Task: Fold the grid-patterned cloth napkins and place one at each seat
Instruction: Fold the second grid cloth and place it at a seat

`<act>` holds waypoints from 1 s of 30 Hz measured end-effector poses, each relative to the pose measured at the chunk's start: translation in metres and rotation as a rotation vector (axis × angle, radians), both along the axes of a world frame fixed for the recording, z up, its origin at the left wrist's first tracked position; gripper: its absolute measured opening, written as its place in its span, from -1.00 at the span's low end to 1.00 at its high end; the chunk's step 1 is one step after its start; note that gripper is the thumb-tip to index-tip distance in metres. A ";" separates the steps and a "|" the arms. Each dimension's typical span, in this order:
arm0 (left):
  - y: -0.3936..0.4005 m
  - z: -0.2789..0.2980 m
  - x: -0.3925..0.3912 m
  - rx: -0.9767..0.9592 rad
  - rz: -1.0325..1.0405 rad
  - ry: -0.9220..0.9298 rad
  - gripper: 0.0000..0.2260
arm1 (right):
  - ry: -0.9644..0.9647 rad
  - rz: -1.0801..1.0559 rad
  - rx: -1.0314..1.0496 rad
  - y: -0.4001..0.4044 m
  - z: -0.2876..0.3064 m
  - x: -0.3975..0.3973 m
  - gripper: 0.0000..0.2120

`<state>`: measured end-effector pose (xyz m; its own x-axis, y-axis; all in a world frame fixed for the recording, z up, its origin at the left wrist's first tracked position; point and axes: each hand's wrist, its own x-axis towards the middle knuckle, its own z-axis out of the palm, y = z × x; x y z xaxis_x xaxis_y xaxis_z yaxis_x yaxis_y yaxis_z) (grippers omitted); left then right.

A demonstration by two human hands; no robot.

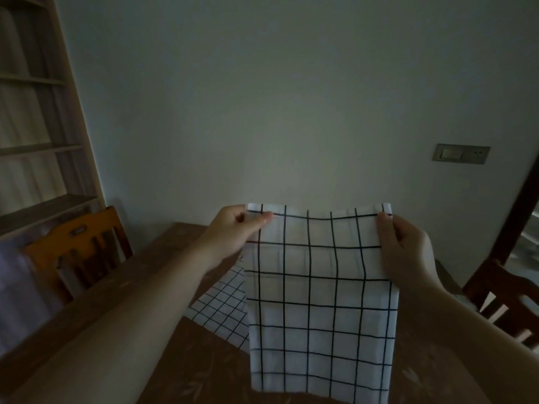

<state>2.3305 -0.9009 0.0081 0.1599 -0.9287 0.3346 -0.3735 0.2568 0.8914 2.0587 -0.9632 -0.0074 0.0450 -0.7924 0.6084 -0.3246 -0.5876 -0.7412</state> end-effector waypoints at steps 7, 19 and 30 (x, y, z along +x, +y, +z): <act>-0.005 0.063 -0.006 0.211 -0.251 -0.509 -0.47 | 0.137 0.131 -0.112 0.012 0.013 0.036 -0.61; -0.030 0.056 -0.042 -0.157 -0.105 -0.444 -0.62 | 0.236 0.016 -0.149 0.026 -0.010 0.033 -0.55; -0.024 0.067 -0.079 -0.440 0.063 -0.520 -0.73 | 0.250 -0.046 -0.149 0.032 -0.034 -0.027 -0.57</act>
